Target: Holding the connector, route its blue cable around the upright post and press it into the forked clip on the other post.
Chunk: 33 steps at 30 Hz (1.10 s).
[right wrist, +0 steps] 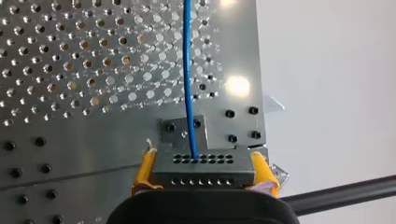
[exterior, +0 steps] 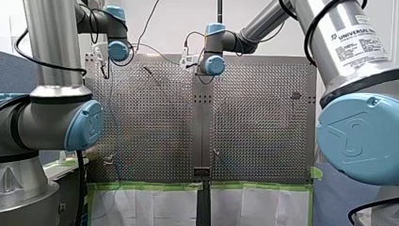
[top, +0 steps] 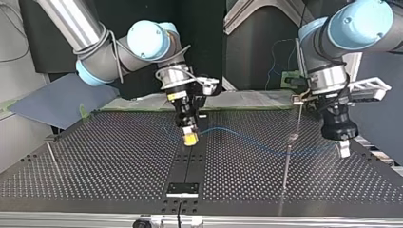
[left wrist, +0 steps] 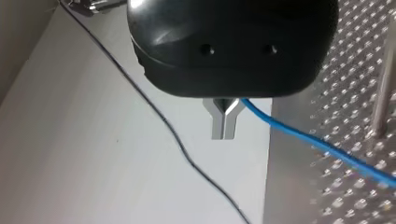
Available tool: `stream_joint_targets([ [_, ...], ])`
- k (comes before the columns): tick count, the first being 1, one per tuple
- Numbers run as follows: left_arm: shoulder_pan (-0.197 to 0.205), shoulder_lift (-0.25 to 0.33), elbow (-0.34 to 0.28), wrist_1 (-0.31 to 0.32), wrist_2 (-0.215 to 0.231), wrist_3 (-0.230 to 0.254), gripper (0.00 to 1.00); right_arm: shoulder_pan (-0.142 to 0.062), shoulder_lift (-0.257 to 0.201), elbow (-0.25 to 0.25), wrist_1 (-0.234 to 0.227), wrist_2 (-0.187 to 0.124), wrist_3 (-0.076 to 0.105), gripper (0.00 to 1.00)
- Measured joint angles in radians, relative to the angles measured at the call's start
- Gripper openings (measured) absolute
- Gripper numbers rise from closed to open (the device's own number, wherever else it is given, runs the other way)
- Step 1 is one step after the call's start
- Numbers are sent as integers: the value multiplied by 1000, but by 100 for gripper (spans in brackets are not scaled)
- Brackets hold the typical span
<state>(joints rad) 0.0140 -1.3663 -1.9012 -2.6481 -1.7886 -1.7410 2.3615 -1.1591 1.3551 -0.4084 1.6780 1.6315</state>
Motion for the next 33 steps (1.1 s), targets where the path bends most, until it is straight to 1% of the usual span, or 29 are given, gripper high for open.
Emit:
stream_joint_targets([
  [6, 2, -51, 8, -47, 34, -6, 0, -1, 45, -43, 12, -9, 1, 0],
  [11, 8, -89, 18, -36, 43, -22, 0, -2, 76, -83, 23, -15, 2, 0],
  [17, 15, -136, 52, -31, 61, -38, 0, -3, 100, -124, 39, -16, 2, 0],
  [24, 22, -192, 94, -31, 81, -71, 0, -9, 112, -144, 35, -16, 2, 0],
  [29, 34, -233, 104, -25, 97, -96, 0, -13, 117, -148, 23, -16, 3, 0],
  [33, 48, -262, 107, -11, 114, -125, 0, -17, 123, -148, 18, -8, 5, 0],
])
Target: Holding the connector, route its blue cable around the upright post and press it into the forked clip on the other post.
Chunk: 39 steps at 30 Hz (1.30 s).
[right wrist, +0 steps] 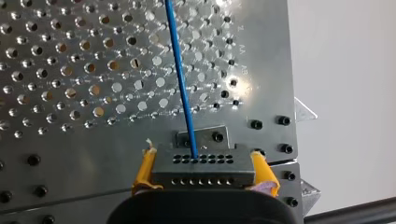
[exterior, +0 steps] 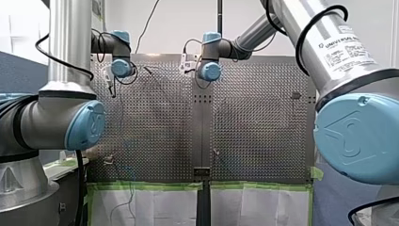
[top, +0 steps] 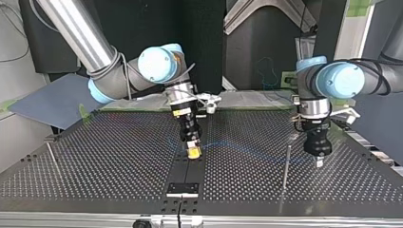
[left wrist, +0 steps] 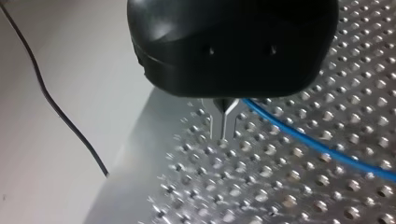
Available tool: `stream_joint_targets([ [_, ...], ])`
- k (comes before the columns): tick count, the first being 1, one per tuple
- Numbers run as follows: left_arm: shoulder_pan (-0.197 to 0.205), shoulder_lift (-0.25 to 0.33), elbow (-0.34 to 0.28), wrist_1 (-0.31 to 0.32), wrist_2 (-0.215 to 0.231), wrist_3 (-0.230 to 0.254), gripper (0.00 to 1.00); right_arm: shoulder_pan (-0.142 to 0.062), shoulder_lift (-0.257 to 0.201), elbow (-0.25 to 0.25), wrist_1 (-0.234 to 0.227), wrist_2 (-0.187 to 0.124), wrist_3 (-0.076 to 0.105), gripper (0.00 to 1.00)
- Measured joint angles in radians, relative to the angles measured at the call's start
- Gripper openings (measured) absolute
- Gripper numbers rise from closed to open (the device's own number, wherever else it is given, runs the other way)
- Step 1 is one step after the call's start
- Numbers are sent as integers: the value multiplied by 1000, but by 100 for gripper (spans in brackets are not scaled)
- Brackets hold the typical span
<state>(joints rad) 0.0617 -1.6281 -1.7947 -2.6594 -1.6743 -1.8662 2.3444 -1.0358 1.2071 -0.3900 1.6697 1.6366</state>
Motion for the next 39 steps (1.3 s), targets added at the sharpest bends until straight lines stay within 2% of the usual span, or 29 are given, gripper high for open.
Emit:
stream_joint_targets([
  [10, 11, -59, 61, -19, 60, -68, 0, -6, 18, -1, -18, 5, 2, 0],
  [16, 11, -78, 101, -27, 72, -85, 0, -7, 28, -7, -26, 4, 2, 0],
  [24, 6, -123, 111, -32, 80, -108, 0, -9, 32, -11, -19, 8, 2, 0],
  [25, 5, -125, 109, -33, 79, -110, 5, -9, 33, -11, -18, 8, 2, 0],
  [26, 4, -126, 107, -33, 78, -111, 21, -9, 33, -11, -17, 9, 2, 0],
  [28, 1, -128, 103, -35, 73, -113, 24, -9, 34, -11, -14, 11, 2, 0],
  [29, 0, -128, 102, -36, 69, -113, 33, -9, 34, -11, -11, 13, 2, 0],
  [30, -2, -128, 101, -39, 63, -113, 33, -9, 34, -11, -9, 15, 2, 0],
  [32, -4, -128, 100, -41, 55, -112, 42, -10, 35, -11, -2, 22, 2, 0],
  [34, -7, -128, 100, -43, 52, -112, 45, -10, 36, -11, 4, 28, 2, 0],
  [35, -8, -128, 100, -43, 53, -112, 53, -10, 36, -11, 8, 30, 2, 0],
  [36, -9, -129, 99, -44, 56, -113, 53, -10, 37, -10, 11, 32, 2, 0],
  [37, -9, -129, 99, -44, 59, -114, 59, -10, 37, -10, 14, 32, 2, 0],
  [38, -10, -129, 97, -44, 63, -116, 71, -10, 39, -10, 18, 33, 2, 0],
  [39, -11, -129, 94, -43, 68, -120, 71, -9, 40, -10, 21, 33, 2, 0],
])
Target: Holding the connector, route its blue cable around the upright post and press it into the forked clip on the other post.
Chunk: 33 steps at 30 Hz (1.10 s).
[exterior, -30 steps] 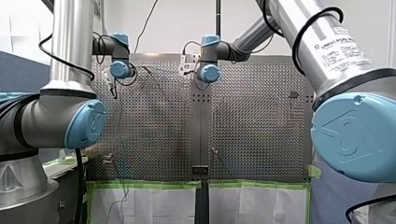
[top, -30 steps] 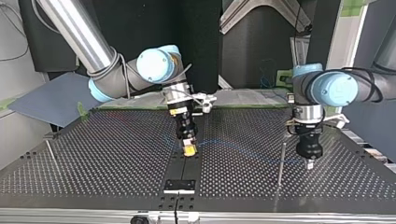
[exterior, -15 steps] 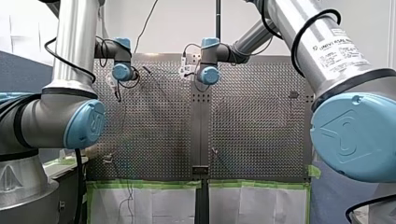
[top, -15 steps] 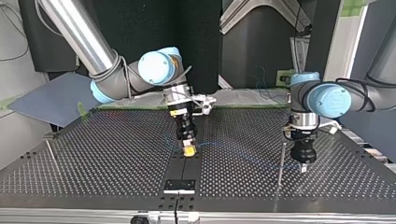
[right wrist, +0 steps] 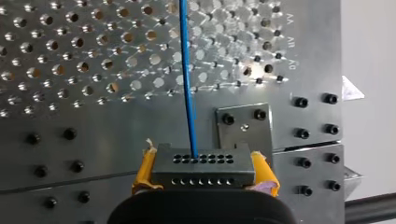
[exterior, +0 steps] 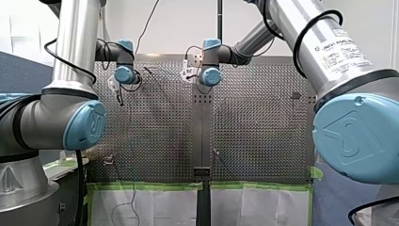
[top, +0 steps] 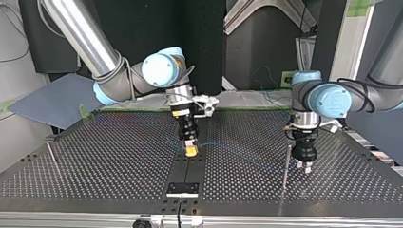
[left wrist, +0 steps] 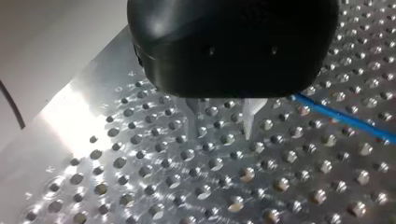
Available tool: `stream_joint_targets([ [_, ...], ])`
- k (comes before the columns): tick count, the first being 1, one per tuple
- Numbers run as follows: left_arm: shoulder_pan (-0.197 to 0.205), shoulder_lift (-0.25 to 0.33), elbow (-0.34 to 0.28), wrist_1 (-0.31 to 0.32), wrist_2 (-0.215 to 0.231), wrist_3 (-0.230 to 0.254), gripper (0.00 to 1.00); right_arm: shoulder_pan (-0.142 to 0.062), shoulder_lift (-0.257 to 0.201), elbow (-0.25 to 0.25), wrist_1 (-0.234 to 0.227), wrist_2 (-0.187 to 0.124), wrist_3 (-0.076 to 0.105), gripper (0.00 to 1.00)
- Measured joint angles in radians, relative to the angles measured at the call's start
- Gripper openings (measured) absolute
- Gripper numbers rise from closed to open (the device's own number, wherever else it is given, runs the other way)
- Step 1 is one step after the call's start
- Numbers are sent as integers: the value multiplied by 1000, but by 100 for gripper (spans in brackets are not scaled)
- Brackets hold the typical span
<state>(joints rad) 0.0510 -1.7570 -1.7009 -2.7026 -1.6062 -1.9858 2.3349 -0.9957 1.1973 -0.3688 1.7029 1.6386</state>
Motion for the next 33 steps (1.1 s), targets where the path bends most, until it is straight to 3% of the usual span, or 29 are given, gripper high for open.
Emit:
stream_joint_targets([
  [2, -1, 0, -7, 1, 7, -8, 95, 0, 7, 0, 10, 1, 0, 0],
  [4, -2, 0, -18, 3, 12, -19, 100, 0, 16, 0, 22, 3, 0, 0],
  [11, -4, -1, -40, 4, 8, -77, 100, 0, 69, 1, 70, 24, -1, 0],
  [19, -6, -49, -41, 19, 54, -140, 100, -4, 133, 5, 86, 60, -3, 0],
  [24, -3, -70, -41, 36, 65, -167, 100, -14, 163, 29, 63, 66, 3, 0],
  [33, -9, -109, -41, 39, 64, -171, 100, -42, 172, 99, 3, 67, 12, 0],
])
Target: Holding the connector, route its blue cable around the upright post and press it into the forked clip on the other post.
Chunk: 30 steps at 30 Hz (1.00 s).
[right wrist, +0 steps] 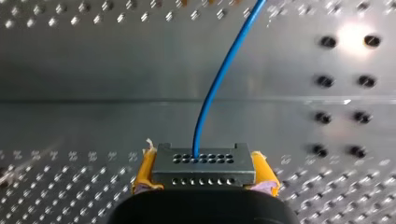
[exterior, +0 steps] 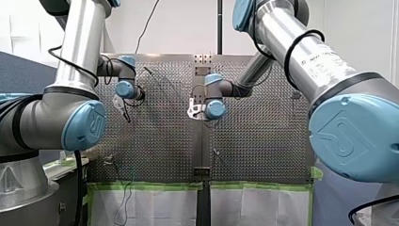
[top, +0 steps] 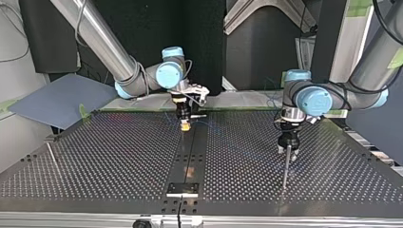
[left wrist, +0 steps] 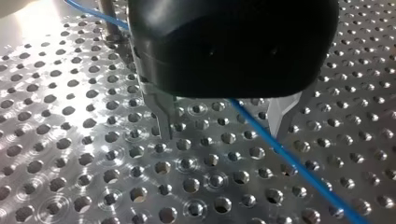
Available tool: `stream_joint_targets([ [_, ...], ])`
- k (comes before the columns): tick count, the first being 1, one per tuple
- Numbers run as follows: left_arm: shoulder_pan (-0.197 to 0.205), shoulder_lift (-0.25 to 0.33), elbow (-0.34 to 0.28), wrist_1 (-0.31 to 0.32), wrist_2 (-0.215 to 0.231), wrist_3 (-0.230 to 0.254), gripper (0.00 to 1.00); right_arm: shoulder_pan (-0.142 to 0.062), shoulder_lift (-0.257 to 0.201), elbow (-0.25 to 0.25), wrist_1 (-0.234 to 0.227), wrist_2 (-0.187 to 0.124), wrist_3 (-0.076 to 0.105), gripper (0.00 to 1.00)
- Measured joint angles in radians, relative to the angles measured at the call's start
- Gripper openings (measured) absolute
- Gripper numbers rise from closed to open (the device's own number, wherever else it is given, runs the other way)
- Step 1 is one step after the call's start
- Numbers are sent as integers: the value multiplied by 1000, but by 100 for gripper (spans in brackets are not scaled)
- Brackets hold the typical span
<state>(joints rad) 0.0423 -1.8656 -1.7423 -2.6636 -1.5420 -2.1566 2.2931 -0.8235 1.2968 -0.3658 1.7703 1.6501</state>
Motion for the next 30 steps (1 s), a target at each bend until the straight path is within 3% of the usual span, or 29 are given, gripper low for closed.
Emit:
stream_joint_targets([
  [6, -6, 0, 0, -18, -13, 13, 100, -9, 1, 47, -40, 10, -5, 0],
  [16, -18, 0, 0, -29, -27, 29, 100, -6, 2, 138, -119, 21, -16, 0],
  [21, -19, 0, 0, -30, -28, 29, 100, -3, 2, 184, -134, 51, -31, 0],
  [30, -20, -1, 0, -29, -28, 29, 100, -1, 2, 267, -202, 107, -35, 0],
])
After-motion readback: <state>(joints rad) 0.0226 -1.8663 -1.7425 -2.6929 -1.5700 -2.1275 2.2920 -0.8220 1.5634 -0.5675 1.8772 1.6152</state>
